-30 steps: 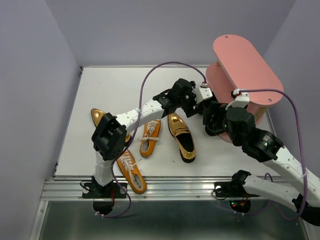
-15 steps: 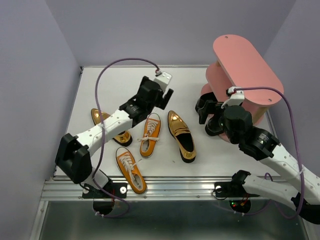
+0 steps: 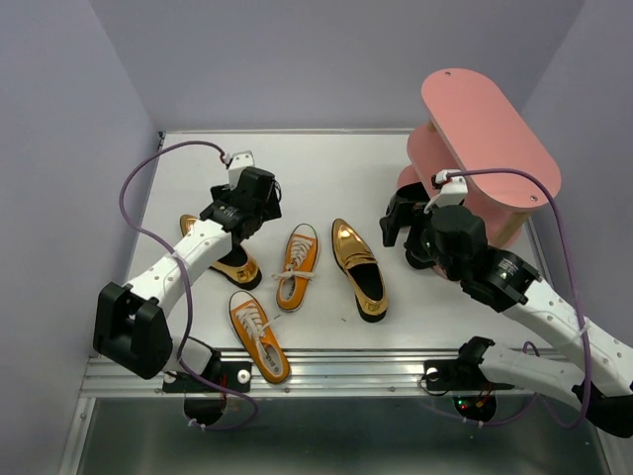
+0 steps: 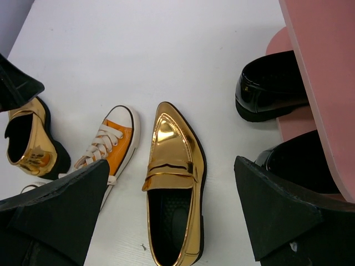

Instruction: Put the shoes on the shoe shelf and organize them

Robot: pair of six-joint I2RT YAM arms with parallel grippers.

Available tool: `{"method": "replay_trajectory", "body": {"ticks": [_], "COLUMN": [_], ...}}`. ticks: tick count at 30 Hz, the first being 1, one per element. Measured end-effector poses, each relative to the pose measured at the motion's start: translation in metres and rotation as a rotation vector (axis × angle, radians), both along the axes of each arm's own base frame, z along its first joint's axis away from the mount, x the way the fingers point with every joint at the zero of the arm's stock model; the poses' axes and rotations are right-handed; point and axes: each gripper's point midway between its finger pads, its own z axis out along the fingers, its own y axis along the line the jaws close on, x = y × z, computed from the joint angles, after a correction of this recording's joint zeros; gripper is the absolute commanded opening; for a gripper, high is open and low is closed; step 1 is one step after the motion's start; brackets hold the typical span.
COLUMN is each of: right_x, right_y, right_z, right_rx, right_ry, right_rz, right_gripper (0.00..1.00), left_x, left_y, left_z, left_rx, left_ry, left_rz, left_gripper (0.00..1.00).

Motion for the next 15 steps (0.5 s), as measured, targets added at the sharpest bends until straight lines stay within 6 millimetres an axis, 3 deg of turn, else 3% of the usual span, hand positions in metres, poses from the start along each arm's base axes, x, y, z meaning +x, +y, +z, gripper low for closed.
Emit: {"method": "replay_trajectory", "body": {"ticks": [6, 15], "right_x": [0.001, 0.002], "right_y": [0.004, 0.005], "right_z": [0.002, 0.003], "right_rx": [0.009, 0.007], "right_ry": [-0.007, -0.014], "right_rz": [0.012, 0.017], "right_gripper": [1.0, 1.0], "left_x": [-0.024, -0.043], "left_y": [0.026, 0.034], "left_z": [-0.024, -0.061], "left_rx": [-0.078, -0.137], "left_ry": [0.052, 0.115], "left_rz": [0.245, 0.408], "left_gripper": [0.86, 0.75]}}
